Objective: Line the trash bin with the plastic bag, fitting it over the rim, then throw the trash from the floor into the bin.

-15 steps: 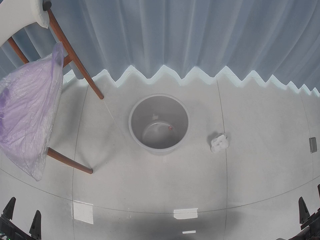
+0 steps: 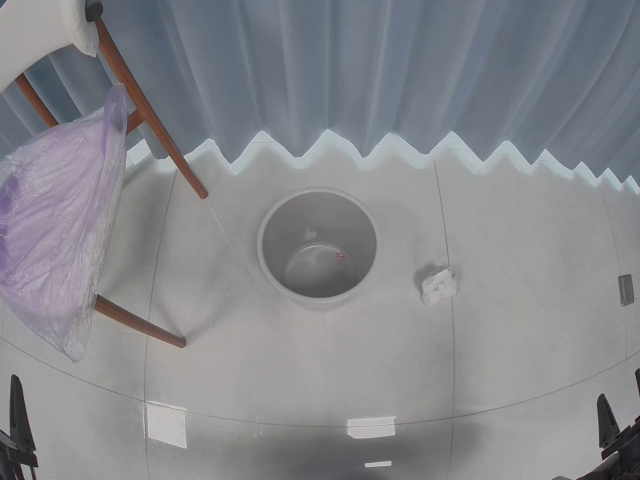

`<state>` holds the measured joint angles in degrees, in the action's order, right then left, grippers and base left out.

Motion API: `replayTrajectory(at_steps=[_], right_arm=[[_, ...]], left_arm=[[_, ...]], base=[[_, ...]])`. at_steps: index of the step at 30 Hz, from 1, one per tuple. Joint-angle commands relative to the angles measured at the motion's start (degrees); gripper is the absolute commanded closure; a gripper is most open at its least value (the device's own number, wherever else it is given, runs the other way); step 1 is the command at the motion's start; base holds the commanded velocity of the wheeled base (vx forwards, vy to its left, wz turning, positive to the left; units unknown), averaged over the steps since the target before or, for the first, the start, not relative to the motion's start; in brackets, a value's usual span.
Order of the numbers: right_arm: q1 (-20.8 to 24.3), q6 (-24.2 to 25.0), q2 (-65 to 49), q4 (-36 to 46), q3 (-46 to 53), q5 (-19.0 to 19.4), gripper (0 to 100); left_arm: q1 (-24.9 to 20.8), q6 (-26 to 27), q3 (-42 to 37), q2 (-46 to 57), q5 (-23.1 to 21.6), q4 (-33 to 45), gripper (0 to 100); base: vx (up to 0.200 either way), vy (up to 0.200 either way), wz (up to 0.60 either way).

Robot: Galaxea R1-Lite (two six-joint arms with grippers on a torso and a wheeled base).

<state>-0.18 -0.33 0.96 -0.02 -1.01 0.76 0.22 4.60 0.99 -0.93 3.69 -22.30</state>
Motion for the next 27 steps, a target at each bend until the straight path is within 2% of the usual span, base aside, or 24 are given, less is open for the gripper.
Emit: replayTrajectory(at_steps=[1,5,7,8,9,12,22,27], right_arm=[[0.0,0.0,-1.0,-0.1,1.0,0.0,0],[0.0,0.0,-1.0,-0.1,1.0,0.0,0],[0.0,0.0,-1.0,-0.1,1.0,0.0,0],[0.0,0.0,-1.0,-0.1,1.0,0.0,0],[0.0,0.0,-1.0,0.0,1.0,0.0,0],[0.0,0.0,-1.0,-0.1,1.0,0.0,0],[0.0,0.0,-1.0,0.0,1.0,0.0,0],[0.0,0.0,-1.0,-0.1,1.0,0.0,0]], left_arm=[[0.0,1.6,-0.6,0.9,-0.5,0.3,0],[-0.3,3.8,4.9,0.4,-5.6,4.3,0],[-0.4,3.9,11.1,-2.8,-8.4,13.6,0],[-0.4,4.0,11.9,-3.2,-8.5,14.9,0],[-0.2,4.4,17.1,-6.5,-9.1,21.8,0],[-0.4,4.9,23.6,-12.0,-9.1,27.7,0],[0.2,4.9,37.6,-32.6,-8.4,29.4,0],[-0.7,4.4,39.8,-40.2,-9.0,29.0,0]], base=[[0.000,0.000,0.00],[0.000,0.000,0.00],[0.000,0.000,0.00],[0.000,0.000,0.00],[0.000,0.000,0.00],[0.000,0.000,0.00],[0.000,0.000,0.00],[0.000,0.000,0.00]])
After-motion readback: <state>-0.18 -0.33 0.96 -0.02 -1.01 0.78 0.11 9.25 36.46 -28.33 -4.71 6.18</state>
